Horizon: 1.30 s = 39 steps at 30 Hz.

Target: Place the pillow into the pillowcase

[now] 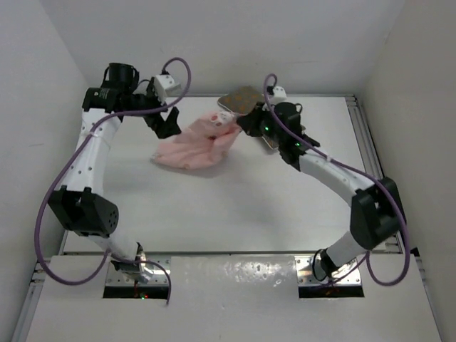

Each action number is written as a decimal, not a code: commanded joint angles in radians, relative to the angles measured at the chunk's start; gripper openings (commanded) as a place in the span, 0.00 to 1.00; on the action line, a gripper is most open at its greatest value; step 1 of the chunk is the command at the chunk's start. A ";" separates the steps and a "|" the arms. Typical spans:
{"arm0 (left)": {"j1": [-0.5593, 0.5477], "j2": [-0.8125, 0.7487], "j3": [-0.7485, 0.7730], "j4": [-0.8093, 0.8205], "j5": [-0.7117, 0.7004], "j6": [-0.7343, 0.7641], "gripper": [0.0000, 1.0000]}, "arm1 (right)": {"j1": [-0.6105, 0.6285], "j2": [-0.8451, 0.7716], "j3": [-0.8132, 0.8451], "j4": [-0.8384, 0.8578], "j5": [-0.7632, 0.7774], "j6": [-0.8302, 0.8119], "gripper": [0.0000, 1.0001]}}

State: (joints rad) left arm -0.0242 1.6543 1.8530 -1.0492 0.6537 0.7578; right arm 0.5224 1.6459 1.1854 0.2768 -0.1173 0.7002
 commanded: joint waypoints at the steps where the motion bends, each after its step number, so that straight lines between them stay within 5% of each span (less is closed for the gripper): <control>1: -0.034 -0.013 -0.119 -0.164 0.192 0.158 1.00 | -0.018 -0.098 -0.211 -0.141 0.001 -0.186 0.00; 4: -0.031 0.007 -0.155 0.027 0.123 -0.075 1.00 | -0.021 -0.227 -0.306 -0.234 0.114 -0.241 0.00; 9: -0.031 0.044 -0.153 0.207 -0.023 -0.242 1.00 | -0.117 -0.328 -0.298 -0.237 0.217 -0.237 0.00; 12: -0.003 0.053 -0.150 0.322 -0.096 -0.384 1.00 | -0.119 -0.178 -0.059 -0.349 0.182 -0.292 0.00; 17: 0.171 0.067 -0.135 0.501 -0.268 -0.649 1.00 | 0.053 0.207 0.656 -0.479 0.012 -0.338 0.00; 19: 0.289 0.071 -0.140 0.540 -0.310 -0.748 1.00 | 0.103 0.308 0.884 -0.420 -0.216 -0.294 0.00; 21: 0.407 0.073 -0.141 0.554 -0.304 -0.833 1.00 | 0.131 0.318 0.941 -0.332 -0.380 -0.201 0.00; 24: 0.507 0.052 -0.149 0.580 -0.298 -0.833 1.00 | 0.113 0.179 0.716 0.006 -0.582 0.018 0.00; 26: 0.529 0.021 -0.166 0.601 -0.308 -0.786 1.00 | 0.041 0.039 0.374 0.270 -0.547 0.131 0.00; 28: 0.534 0.004 -0.179 0.607 -0.322 -0.764 1.00 | -0.051 -0.032 0.087 0.337 -0.425 0.226 0.00; 31: 0.504 0.004 -0.172 0.577 -0.312 -0.681 1.00 | -0.122 -0.119 -0.167 0.210 -0.258 0.187 0.02; 35: 0.425 0.002 -0.189 0.539 -0.334 -0.589 1.00 | -0.182 -0.156 -0.334 -0.006 -0.116 0.065 0.98; 39: 0.270 -0.022 -0.300 0.509 -0.393 -0.459 1.00 | -0.338 -0.178 -0.389 -0.345 0.160 0.088 0.99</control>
State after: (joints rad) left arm 0.3351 1.6917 1.6253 -0.5163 0.2955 0.1642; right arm 0.2752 1.5177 0.7982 0.1291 -0.2062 0.7898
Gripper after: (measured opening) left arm 0.996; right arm 0.986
